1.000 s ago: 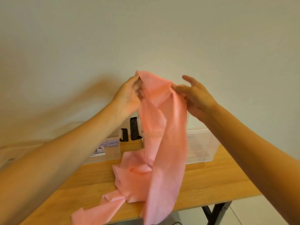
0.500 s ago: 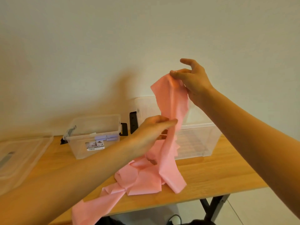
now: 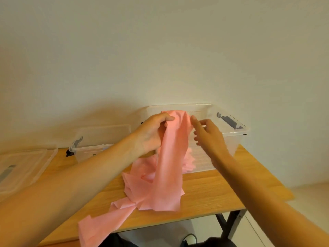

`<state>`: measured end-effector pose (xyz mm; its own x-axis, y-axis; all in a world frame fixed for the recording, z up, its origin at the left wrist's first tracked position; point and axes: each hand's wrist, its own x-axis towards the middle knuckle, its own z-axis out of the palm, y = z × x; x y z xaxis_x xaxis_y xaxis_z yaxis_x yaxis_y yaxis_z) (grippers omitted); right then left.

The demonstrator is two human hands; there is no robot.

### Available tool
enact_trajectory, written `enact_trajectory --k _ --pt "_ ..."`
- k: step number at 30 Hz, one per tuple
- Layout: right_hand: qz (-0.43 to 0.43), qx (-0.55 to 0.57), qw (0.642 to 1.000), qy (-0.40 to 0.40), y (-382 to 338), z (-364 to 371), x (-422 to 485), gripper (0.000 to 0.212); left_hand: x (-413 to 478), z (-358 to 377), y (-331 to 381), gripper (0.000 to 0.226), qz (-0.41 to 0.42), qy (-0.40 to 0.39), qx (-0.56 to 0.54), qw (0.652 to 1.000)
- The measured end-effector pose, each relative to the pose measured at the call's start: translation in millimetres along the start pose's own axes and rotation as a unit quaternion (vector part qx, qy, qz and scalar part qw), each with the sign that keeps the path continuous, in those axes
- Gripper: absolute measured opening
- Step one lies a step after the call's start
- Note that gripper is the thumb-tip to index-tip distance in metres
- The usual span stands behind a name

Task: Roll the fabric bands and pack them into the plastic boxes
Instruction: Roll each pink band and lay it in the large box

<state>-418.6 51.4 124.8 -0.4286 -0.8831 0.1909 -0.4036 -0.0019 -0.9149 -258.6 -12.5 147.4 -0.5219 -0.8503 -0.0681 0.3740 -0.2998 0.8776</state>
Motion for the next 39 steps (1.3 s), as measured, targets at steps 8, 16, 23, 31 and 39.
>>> enact_trajectory --k 8,16,23,31,39 --pt "0.015 0.216 0.973 -0.080 35 13 -59 0.015 -8 -9 -13 0.012 -0.025 -0.042 -0.018 0.999" --pt "0.036 0.238 0.969 -0.058 35 24 -65 0.014 -36 -25 -18 0.016 -0.015 -0.046 0.022 0.999" --pt "-0.022 0.244 0.967 -0.076 32 4 -74 0.009 -67 -49 -37 0.059 0.009 -0.061 0.120 0.991" --pt "-0.001 0.299 0.949 -0.103 34 1 -87 0.017 -118 -45 -99 0.097 0.072 -0.028 0.113 0.991" --pt "0.007 0.281 0.954 -0.100 43 5 -95 0.018 -141 -44 -140 0.069 0.163 0.026 0.097 0.982"
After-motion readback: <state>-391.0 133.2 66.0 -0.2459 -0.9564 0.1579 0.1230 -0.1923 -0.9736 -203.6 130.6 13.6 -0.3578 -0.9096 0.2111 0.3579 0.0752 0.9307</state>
